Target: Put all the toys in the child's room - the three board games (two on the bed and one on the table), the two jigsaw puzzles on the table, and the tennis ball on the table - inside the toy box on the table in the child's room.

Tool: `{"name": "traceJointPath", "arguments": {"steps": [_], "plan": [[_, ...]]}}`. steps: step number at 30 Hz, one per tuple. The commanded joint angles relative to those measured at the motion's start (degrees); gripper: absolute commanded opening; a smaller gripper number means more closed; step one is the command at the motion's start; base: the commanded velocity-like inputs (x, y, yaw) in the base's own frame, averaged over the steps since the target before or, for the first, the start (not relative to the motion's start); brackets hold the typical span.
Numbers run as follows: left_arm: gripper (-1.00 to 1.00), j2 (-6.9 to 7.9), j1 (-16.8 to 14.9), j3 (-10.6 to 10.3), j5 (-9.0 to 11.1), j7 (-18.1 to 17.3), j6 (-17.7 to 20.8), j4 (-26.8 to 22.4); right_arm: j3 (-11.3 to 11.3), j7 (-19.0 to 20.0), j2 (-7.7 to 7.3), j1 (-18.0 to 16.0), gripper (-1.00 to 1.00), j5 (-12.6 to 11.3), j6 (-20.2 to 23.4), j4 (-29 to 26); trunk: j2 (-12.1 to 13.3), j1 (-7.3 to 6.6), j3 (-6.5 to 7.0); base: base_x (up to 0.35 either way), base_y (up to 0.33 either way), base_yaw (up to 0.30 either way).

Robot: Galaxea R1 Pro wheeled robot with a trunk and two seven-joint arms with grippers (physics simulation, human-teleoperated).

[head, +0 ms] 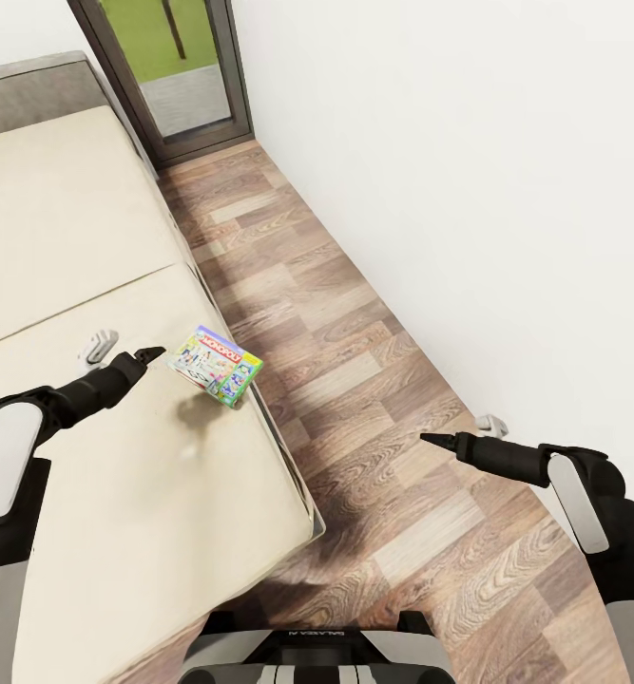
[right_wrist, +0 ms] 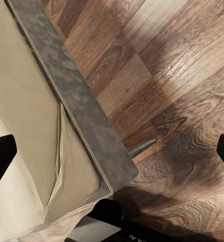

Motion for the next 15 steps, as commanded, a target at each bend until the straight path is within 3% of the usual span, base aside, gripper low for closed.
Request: {"name": "traceJointPath", "arguments": {"steps": [1,15], "plan": [[1.0,0.01,-0.03,0.09,0.63,0.53,0.14,-0.06,-0.08,0.46,0.01,-0.03,1.0,0.36,0.24,-0.01,-0.02,0.0,-0.03,0.0,0.0,0.0],[1.0,0.93,-0.81,1.54,1.26,0.1,0.31,-1.97,-4.01,2.46,1.23,-2.36,1.0,-3.33,-0.26,-1.33,-0.02,0.0,-0.03,0.0,0.0,0.0]]}}
